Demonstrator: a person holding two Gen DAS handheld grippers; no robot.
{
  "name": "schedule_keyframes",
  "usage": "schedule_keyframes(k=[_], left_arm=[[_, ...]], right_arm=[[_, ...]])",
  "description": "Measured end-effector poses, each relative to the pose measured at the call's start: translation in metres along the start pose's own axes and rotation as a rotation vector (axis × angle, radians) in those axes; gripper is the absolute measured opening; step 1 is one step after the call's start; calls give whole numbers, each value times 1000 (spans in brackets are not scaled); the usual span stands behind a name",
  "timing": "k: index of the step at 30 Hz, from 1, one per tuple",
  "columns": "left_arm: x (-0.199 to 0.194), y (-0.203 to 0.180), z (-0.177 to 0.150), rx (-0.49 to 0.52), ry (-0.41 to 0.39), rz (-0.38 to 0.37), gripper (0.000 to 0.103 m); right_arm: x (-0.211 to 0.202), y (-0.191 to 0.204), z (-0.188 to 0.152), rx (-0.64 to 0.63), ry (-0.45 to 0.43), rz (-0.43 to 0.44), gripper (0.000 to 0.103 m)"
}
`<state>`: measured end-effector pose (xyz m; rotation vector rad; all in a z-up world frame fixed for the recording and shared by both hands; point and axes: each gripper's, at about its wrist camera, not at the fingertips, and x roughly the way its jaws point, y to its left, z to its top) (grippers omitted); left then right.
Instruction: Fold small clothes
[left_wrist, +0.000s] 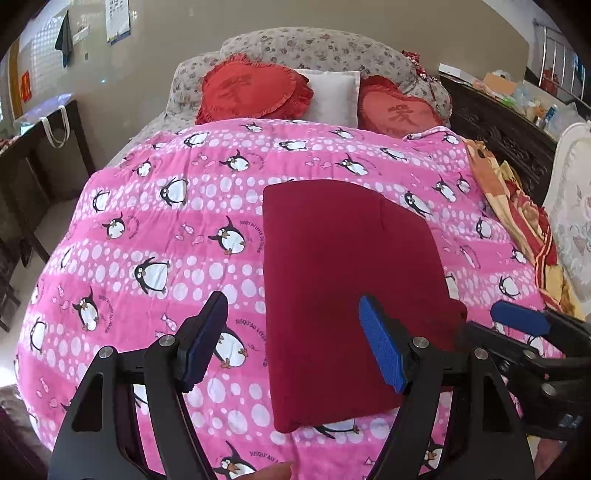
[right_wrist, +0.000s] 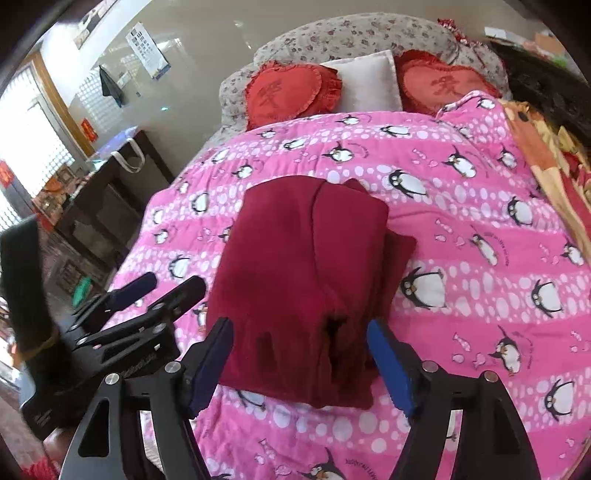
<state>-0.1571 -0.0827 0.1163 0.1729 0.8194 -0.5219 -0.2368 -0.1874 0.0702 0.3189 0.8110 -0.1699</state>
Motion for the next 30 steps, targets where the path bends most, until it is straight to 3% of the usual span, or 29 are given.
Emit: schedule_keyframes(k=[6, 30], left_arm=[[-7, 4, -1, 7, -20, 36, 74], [-11, 7, -7, 16, -36, 106, 74]], right_arm=[[4, 0, 0, -11, -17, -39, 73], [12, -3, 2, 2, 18, -15, 73]])
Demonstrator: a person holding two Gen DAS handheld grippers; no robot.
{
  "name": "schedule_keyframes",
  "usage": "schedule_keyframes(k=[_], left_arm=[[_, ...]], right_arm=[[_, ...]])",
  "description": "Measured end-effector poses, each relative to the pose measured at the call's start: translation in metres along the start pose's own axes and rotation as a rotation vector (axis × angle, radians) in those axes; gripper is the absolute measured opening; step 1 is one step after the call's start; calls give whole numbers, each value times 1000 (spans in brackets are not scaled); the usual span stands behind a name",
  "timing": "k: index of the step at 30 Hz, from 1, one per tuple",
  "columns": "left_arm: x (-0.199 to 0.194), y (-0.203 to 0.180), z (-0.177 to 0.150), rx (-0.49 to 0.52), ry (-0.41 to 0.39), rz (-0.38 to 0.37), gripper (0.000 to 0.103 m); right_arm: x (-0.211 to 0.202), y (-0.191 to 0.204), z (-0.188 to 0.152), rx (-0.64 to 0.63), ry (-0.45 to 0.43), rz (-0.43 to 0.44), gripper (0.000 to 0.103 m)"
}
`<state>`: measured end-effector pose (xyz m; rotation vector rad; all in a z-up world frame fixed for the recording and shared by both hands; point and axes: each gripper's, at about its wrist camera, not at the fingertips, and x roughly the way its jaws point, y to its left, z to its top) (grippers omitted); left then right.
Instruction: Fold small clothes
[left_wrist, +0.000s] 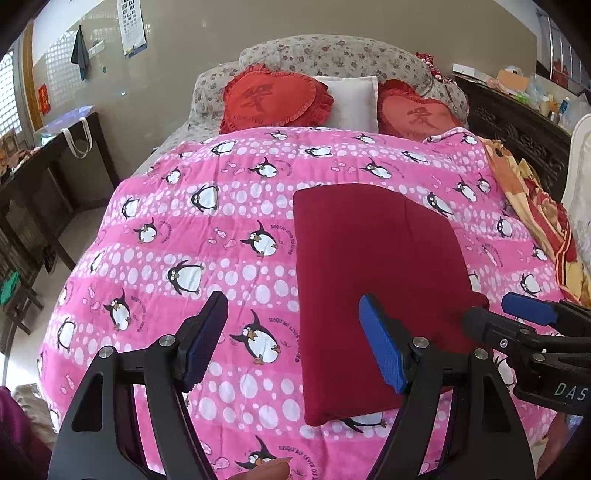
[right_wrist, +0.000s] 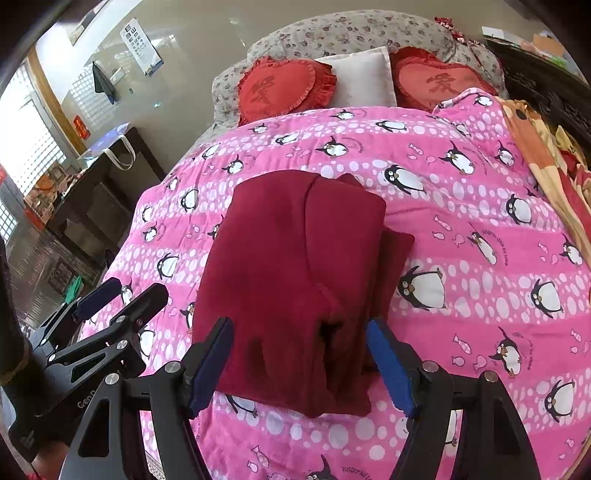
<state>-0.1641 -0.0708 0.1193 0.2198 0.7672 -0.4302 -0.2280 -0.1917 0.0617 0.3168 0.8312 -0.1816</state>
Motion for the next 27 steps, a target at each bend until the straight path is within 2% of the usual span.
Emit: schedule_keyframes(k=[27], left_arm=[[6, -8, 0, 10, 14, -20, 74]], right_arm=[[10, 0, 0, -13, 16, -5, 73]])
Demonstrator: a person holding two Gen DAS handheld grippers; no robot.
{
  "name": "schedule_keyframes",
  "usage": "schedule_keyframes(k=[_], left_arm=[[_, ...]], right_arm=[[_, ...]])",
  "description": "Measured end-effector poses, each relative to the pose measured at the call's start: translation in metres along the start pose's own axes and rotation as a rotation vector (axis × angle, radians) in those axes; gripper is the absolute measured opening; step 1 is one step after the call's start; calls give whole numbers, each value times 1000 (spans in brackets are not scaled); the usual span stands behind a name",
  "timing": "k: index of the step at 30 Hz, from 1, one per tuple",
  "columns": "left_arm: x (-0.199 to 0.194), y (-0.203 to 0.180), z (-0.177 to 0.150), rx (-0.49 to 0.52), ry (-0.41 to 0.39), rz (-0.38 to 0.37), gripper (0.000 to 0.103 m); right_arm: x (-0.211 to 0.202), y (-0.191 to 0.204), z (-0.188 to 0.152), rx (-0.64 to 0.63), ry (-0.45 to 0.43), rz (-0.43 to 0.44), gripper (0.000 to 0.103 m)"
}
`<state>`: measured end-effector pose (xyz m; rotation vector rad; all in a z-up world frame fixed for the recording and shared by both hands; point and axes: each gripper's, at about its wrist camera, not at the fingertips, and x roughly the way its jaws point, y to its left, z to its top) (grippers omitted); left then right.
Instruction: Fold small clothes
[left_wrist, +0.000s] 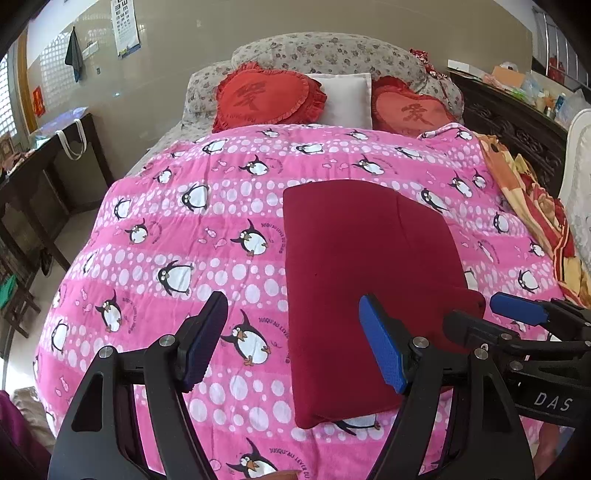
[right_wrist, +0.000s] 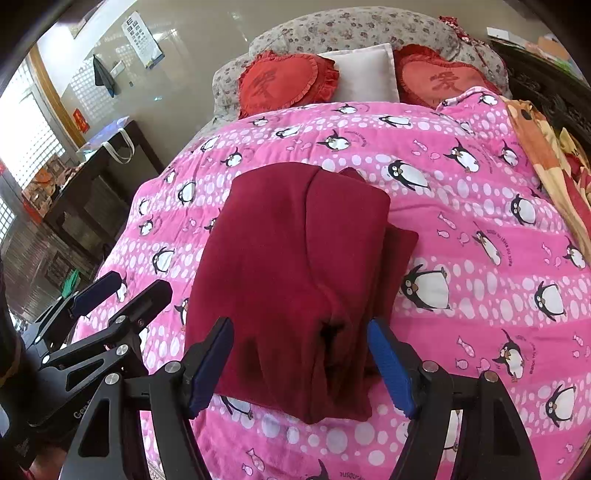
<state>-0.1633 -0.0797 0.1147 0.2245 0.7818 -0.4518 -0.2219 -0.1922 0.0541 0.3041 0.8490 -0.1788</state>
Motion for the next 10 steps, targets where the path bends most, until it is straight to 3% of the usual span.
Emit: schedule_keyframes(k=[10], left_arm=[[8, 8, 0, -8, -30, -5, 74]], right_arm=[[7, -6, 2, 5, 4, 12, 73]])
